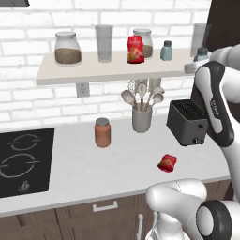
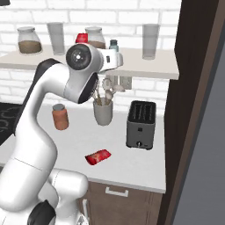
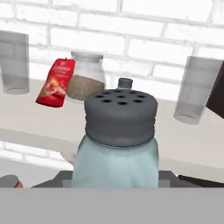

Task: Put the shaker and condiment bottle from the counter next to their counterparts in the cabinet.

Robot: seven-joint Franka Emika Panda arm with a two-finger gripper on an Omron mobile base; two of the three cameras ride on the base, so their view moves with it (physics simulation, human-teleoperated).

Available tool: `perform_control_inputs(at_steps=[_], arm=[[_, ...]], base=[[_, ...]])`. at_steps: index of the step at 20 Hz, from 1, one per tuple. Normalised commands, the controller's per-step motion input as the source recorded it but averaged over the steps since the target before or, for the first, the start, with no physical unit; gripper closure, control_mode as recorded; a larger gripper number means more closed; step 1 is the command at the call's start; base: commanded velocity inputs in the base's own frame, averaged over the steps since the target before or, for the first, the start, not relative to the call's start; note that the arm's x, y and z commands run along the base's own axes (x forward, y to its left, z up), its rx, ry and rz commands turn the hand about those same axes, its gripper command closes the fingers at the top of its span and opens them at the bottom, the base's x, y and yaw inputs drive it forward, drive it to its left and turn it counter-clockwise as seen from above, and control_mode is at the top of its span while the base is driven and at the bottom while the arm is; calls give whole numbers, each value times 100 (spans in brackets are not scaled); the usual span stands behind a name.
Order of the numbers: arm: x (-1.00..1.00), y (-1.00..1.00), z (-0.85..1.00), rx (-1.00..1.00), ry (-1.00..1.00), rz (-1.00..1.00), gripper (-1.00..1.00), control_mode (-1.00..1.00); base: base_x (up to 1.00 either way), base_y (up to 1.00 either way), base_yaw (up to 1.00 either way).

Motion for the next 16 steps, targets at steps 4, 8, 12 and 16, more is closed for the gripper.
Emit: perform_control_inputs(at_steps=[4, 8, 12, 16], arm=[[38, 0, 0, 9, 0, 0, 100, -100], [38, 0, 4, 11, 0, 0, 100, -100], [43, 0, 9, 11, 0, 0, 100, -100], [38, 0, 6, 9, 0, 0, 100, -100]], base=[[0, 0, 0], [0, 0, 0], [0, 0, 0], [0, 0, 0]])
